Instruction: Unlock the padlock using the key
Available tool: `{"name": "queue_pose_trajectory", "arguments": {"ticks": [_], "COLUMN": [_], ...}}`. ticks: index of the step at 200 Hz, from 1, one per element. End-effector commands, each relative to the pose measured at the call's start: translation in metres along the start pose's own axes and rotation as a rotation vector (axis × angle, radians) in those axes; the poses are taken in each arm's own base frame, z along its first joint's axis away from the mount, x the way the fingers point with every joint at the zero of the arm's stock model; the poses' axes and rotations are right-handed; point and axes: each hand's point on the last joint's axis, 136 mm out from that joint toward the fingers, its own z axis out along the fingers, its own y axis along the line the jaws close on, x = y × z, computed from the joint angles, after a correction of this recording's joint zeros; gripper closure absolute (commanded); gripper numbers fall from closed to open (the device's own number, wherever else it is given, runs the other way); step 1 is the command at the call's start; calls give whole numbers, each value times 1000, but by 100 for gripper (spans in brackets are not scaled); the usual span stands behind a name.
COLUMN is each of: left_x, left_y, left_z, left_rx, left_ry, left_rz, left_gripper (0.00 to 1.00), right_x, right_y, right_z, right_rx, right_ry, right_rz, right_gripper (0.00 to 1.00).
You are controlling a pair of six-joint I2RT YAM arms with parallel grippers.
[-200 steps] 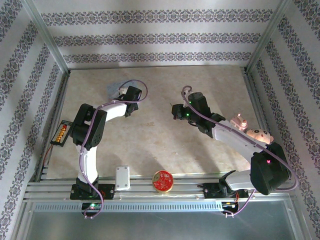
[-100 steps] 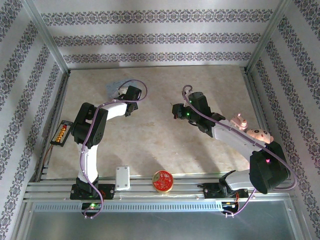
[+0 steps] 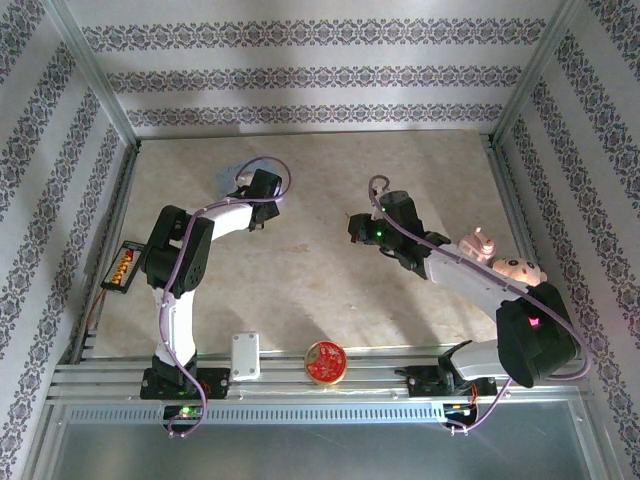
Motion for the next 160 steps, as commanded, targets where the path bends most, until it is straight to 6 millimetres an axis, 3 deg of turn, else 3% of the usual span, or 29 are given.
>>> {"name": "queue_pose_trajectory", "arguments": {"ticks": [1,76,120,160], "left_x": [33,77,100,105], "left_y": [-11,-47,-73,-94], "left_z": [-16,-59,-74,-84], "left_rx": [49,119,192,262], "left_ry": [105,173,224,244], "left_rz": [-57,-189,-246,-245], "left_gripper": [99,100,99,99], "right_x": [12,65,89,103], "right_y": [-9,-23,-18,-2], "right_z": [7,19,28,49], "right_rx": [-13,-64,-114,-178], "right_ry": [17,72,60,42], "right_rz": [51,86,57,5], "right_gripper": [100,100,100,100]}}
